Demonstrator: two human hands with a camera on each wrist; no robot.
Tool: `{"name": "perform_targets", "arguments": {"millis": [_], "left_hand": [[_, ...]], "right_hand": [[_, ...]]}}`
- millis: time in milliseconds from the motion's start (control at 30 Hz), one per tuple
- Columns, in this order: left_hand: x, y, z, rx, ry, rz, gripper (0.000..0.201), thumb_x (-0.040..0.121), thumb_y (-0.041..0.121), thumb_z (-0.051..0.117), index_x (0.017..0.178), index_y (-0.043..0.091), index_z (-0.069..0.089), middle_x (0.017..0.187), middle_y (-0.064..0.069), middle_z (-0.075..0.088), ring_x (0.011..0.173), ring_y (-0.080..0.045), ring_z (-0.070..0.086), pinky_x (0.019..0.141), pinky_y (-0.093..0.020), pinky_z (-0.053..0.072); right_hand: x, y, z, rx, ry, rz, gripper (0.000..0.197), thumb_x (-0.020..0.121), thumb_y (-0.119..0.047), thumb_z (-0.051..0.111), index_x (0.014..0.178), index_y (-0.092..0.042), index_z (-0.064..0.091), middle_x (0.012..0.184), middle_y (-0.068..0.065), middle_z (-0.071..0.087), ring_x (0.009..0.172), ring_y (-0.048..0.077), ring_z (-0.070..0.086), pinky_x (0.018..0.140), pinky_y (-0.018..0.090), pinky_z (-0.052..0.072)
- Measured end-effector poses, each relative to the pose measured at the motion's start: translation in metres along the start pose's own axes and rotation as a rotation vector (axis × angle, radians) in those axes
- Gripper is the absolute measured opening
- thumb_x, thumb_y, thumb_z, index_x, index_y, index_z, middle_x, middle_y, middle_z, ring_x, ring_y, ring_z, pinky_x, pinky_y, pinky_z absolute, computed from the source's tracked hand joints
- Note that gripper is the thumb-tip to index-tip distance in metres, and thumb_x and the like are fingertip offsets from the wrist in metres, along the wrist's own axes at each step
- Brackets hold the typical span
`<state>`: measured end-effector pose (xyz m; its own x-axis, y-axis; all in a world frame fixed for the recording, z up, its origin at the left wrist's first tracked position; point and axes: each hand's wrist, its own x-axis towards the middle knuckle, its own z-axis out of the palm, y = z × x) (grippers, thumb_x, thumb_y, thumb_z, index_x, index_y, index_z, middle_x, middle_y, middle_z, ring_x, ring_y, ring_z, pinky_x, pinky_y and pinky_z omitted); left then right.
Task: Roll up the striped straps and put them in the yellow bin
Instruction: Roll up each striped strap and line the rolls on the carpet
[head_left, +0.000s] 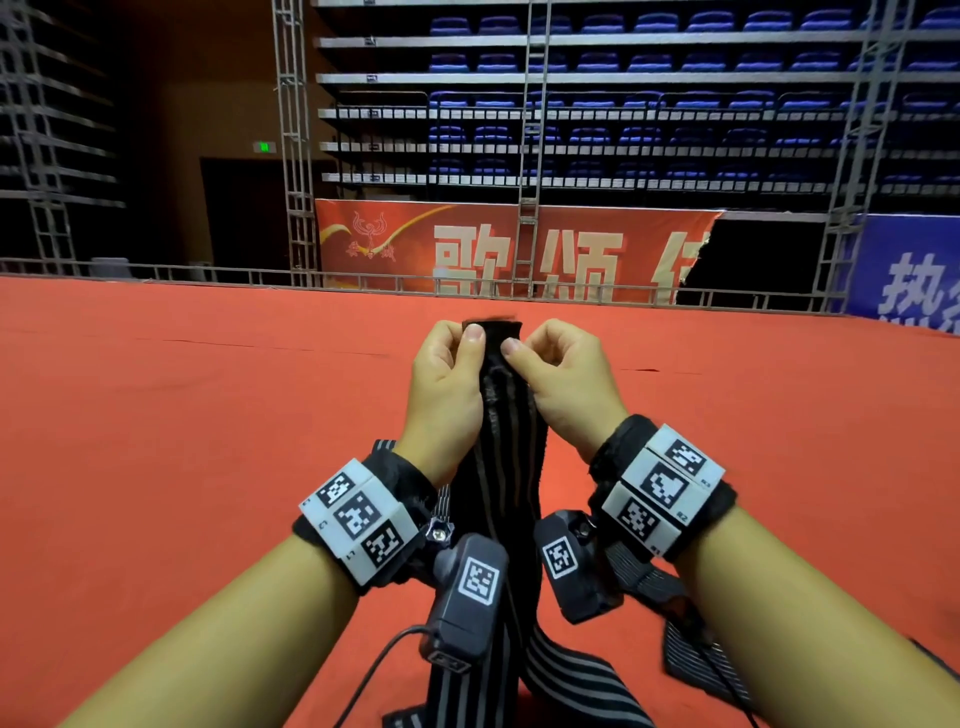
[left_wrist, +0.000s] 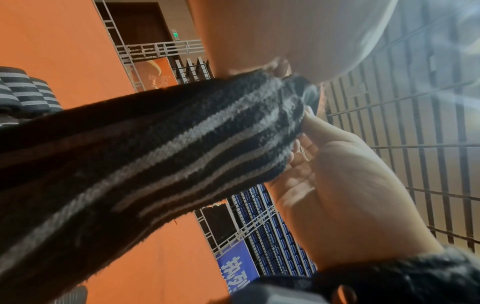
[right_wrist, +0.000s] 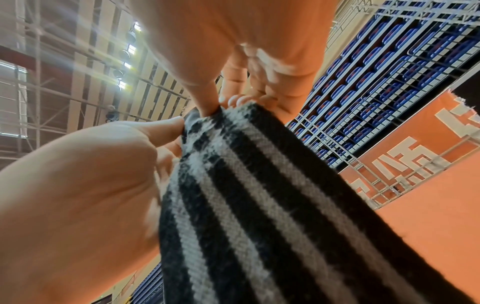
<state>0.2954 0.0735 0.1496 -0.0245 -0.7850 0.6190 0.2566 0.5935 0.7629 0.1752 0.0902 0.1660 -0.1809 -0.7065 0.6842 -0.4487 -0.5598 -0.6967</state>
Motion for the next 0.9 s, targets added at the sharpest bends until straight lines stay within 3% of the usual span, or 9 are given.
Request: {"name": "perform_targets", "arguments": {"millis": [100,200,300,433,500,633,733,833,900], "left_hand": [[0.002,0.006,0.0,0.011,-0.002,0.021,0.021,0.101,0.025,0.048,0.082,0.015,0.049,0.082,-0.012,0.054,0.074,-0.022,0.05,0.069,-0.042,0.045],[0.002,0.015,0.0,0.026,-0.004,0.036,0.022,0.097,0.031,0.048,0.083,0.014,0.048,0.081,-0.011,0.05,0.073,-0.023,0.046,0.068,-0.043,0.043],[0.003,0.023,-0.002,0.023,0.006,0.037,0.027,0.093,0.036,0.046,0.089,0.009,0.049,0.082,-0.012,0.05,0.074,-0.024,0.046,0.068,-0.043,0.043],[0.005,0.029,-0.002,-0.003,0.013,0.036,0.024,0.102,0.028,0.046,0.092,0.006,0.05,0.081,-0.012,0.049,0.073,-0.023,0.046,0.067,-0.04,0.042],[0.004,0.029,-0.001,0.004,0.005,0.035,0.022,0.103,0.025,0.047,0.091,0.008,0.051,0.08,-0.011,0.052,0.073,-0.022,0.05,0.067,-0.038,0.045],[0.0,0.03,0.001,0.034,-0.061,0.059,0.008,0.1,0.019,0.052,0.101,0.013,0.057,0.09,-0.012,0.067,0.08,-0.02,0.064,0.077,-0.039,0.055],[-0.001,0.036,0.004,-0.012,-0.073,0.052,0.01,0.103,0.008,0.045,0.107,0.006,0.053,0.088,-0.015,0.067,0.075,-0.018,0.066,0.071,-0.034,0.057],[-0.002,0.042,0.004,-0.034,-0.078,0.048,0.011,0.104,0.008,0.042,0.107,0.006,0.053,0.088,-0.016,0.067,0.075,-0.02,0.066,0.07,-0.038,0.057],[0.0,0.044,0.002,-0.053,-0.064,0.035,0.014,0.105,0.01,0.04,0.109,0.005,0.052,0.089,-0.015,0.068,0.073,-0.021,0.066,0.068,-0.039,0.057]], "right_hand": [[0.0,-0.005,-0.002,0.005,0.016,-0.015,0.03,0.089,-0.022,0.066,0.065,-0.016,0.048,0.059,-0.007,0.048,0.055,0.009,0.043,0.058,0.029,0.039],[-0.005,-0.008,-0.005,-0.035,-0.003,0.015,0.026,0.09,-0.03,0.065,0.074,-0.015,0.05,0.063,-0.008,0.051,0.055,0.006,0.044,0.057,0.024,0.038],[-0.012,-0.001,-0.008,0.038,-0.168,0.156,0.024,0.094,-0.034,0.06,0.082,-0.014,0.052,0.069,-0.004,0.054,0.059,0.008,0.049,0.059,0.026,0.04],[-0.025,0.006,-0.01,0.195,-0.386,0.141,0.017,0.099,-0.01,0.049,0.085,-0.014,0.059,0.077,-0.006,0.062,0.066,0.001,0.058,0.062,0.018,0.046],[-0.027,0.006,-0.011,0.214,-0.359,0.105,0.017,0.098,-0.005,0.049,0.087,-0.012,0.06,0.081,-0.003,0.064,0.071,0.002,0.06,0.066,0.019,0.048],[-0.028,0.003,-0.006,0.19,-0.283,0.096,0.012,0.098,-0.014,0.052,0.088,-0.015,0.059,0.083,-0.001,0.064,0.076,0.01,0.06,0.07,0.032,0.049],[-0.033,0.004,0.0,0.216,-0.241,0.131,0.008,0.1,-0.018,0.049,0.098,-0.014,0.056,0.09,0.001,0.064,0.08,0.01,0.061,0.074,0.034,0.05],[-0.035,0.009,0.002,0.237,-0.293,0.192,0.015,0.101,-0.019,0.047,0.112,-0.012,0.054,0.104,0.005,0.064,0.09,0.012,0.062,0.084,0.037,0.051],[-0.038,0.012,0.001,0.24,-0.351,0.227,0.011,0.101,-0.016,0.047,0.111,-0.017,0.053,0.107,0.005,0.063,0.09,0.011,0.062,0.084,0.033,0.051]]}}
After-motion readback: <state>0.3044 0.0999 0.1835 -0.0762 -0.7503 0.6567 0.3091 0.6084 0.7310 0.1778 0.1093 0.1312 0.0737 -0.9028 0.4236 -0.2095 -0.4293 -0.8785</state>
